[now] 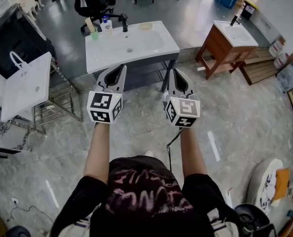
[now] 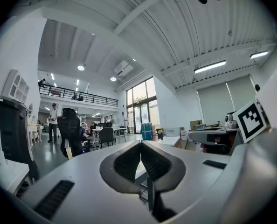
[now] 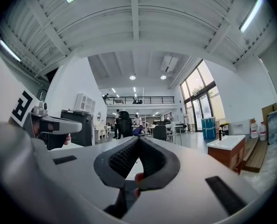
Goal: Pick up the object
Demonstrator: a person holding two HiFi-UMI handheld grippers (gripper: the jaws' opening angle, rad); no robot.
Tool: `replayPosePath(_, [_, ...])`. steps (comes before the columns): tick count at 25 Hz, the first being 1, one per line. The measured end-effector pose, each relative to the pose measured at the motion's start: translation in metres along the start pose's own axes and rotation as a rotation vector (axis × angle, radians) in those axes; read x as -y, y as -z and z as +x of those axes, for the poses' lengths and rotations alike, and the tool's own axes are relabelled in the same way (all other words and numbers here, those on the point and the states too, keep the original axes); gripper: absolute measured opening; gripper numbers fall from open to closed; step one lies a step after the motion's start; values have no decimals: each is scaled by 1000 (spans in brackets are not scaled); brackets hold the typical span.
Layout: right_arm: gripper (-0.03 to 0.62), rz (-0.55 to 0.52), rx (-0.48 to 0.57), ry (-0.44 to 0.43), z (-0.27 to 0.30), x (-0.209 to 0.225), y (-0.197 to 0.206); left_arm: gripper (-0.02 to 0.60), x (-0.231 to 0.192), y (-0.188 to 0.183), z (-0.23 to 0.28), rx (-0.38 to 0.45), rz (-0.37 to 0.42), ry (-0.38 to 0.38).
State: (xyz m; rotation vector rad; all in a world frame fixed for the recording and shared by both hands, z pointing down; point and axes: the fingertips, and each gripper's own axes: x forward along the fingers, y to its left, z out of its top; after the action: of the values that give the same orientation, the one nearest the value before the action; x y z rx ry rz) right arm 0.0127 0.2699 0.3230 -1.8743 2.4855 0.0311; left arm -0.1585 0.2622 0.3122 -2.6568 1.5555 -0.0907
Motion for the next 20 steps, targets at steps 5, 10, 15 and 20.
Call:
replayPosePath(5, [15,-2,-1,-13,5,18,1,15,11,-3,12,0,-1,-12])
replayPosePath(10, [14,5,2,-25,12,27,3,15,13,-3,21,4,1,-28])
replayPosePath(15, [14,-3,3,-38,21,36,2,15,16,-4,33,2,7,-35])
replayPosePath(20, [15,1,-8,-39,38,48,10,15,11,4,53,-5,-3,-42])
